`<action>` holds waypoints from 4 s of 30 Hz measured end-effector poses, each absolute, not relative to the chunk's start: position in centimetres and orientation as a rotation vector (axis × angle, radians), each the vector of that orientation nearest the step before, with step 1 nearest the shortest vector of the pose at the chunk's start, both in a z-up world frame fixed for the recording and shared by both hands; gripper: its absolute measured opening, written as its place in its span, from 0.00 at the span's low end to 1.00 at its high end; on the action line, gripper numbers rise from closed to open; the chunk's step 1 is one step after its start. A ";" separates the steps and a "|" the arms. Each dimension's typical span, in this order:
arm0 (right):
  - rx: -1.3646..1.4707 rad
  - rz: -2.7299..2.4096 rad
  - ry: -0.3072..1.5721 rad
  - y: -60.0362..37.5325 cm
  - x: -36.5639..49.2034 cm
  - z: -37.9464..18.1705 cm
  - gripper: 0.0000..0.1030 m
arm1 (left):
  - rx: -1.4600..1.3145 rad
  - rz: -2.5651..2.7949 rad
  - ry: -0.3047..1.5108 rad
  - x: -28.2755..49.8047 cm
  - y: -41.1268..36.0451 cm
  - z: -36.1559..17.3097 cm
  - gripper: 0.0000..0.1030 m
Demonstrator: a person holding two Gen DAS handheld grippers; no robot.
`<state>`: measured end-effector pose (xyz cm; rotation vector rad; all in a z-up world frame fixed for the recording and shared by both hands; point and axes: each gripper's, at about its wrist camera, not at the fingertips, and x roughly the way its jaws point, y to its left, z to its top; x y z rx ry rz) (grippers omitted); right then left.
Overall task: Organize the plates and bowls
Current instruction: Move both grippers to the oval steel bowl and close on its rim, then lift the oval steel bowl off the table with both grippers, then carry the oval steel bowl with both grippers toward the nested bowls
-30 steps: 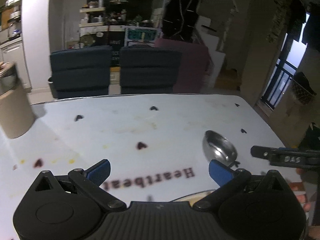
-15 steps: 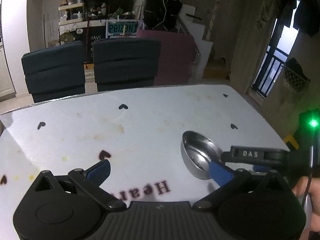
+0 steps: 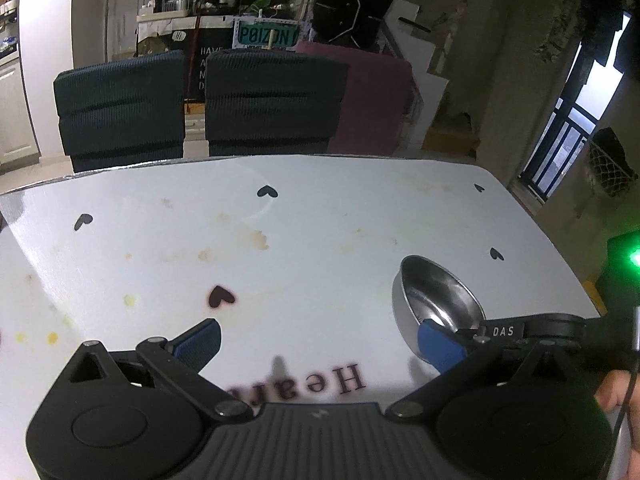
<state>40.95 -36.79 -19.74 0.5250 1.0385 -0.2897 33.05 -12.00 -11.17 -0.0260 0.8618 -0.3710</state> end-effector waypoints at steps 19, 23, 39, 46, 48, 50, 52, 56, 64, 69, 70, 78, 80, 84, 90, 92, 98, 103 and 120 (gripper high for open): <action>0.315 -0.059 1.065 -31.6 41.8 -18.5 0.06 | -0.041 -0.395 0.963 34.0 -11.9 -12.8 0.78; 0.304 -0.044 1.067 -31.2 41.6 -18.1 0.06 | -0.036 -0.373 0.997 34.4 -11.9 -13.8 0.64; 0.251 0.027 1.030 -30.4 41.1 -18.1 0.11 | 0.005 -0.354 1.054 35.7 -12.1 -16.8 0.16; 0.248 -0.003 1.076 -30.8 40.8 -18.1 0.23 | 0.005 -0.350 1.059 35.8 -12.3 -17.0 0.16; 0.249 0.010 1.093 -30.7 40.7 -18.0 0.23 | 0.007 -0.345 1.061 35.8 -12.3 -17.2 0.16; 0.246 0.031 1.096 -30.6 40.5 -17.9 0.18 | 0.000 -0.338 1.059 35.9 -12.3 -17.2 0.10; 0.242 0.048 1.091 -30.2 40.4 -17.8 0.10 | -0.002 -0.334 1.057 35.9 -12.4 -17.1 0.09; 0.224 0.040 1.073 -29.9 40.2 -17.4 0.08 | -0.012 -0.334 1.040 35.7 -12.3 -16.5 0.08; 0.246 0.028 0.991 -30.0 38.8 -15.2 0.06 | -0.055 -0.332 0.943 34.0 -11.1 -12.4 0.06; 0.253 0.064 0.936 -29.1 36.8 -13.1 0.06 | -0.050 -0.314 0.881 31.6 -9.4 -9.5 0.06; 0.257 0.070 0.925 -28.9 36.5 -12.7 0.06 | -0.046 -0.310 0.869 31.1 -9.0 -9.0 0.06; 0.268 0.159 0.856 -25.5 32.7 -9.7 0.06 | -0.030 -0.235 0.791 26.0 -4.7 -5.4 0.07; 0.261 0.180 0.845 -24.3 31.8 -9.1 0.06 | -0.028 -0.216 0.776 24.8 -3.6 -4.8 0.07; 0.258 0.219 0.830 -21.8 30.4 -8.2 0.06 | -0.039 -0.175 0.750 22.4 -1.2 -3.8 0.07; 0.260 0.273 0.826 -19.3 29.4 -7.9 0.06 | -0.044 -0.118 0.744 20.1 1.8 -3.5 0.07; 0.252 0.289 0.831 -18.1 29.1 -7.9 0.06 | -0.050 -0.107 0.744 19.5 2.9 -3.5 0.07; 0.237 0.332 0.862 -15.5 28.6 -8.7 0.06 | -0.064 -0.080 0.787 18.2 5.9 -5.1 0.07; 0.214 0.357 0.912 -13.4 28.3 -10.1 0.06 | -0.049 -0.067 0.840 17.5 7.9 -6.7 0.07; 0.216 0.398 1.060 -7.4 29.1 -13.8 0.07 | -0.020 -0.012 0.943 18.4 11.8 -10.6 0.10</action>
